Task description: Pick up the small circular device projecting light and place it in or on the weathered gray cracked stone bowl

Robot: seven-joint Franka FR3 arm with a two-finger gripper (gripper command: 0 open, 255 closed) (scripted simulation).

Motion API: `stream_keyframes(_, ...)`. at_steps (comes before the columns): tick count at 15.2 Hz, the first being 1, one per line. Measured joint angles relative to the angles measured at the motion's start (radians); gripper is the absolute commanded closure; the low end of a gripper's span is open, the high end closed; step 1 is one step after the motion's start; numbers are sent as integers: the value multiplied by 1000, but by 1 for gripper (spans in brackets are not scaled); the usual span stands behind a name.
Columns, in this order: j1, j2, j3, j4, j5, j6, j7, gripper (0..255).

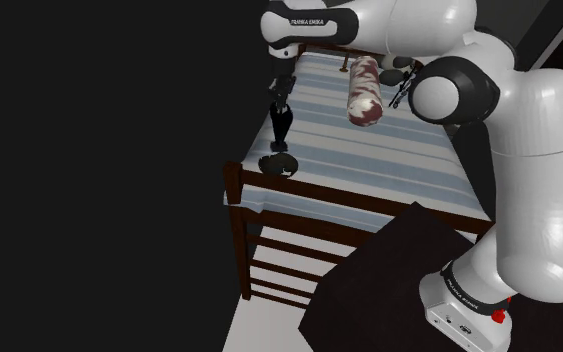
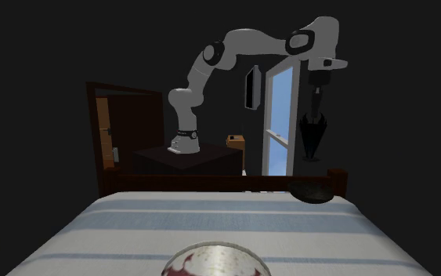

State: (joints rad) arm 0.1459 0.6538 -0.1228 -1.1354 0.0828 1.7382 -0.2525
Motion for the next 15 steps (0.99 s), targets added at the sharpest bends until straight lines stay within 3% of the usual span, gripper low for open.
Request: stream_keyframes(15,6,31,4,-149,5,180,-5,255)
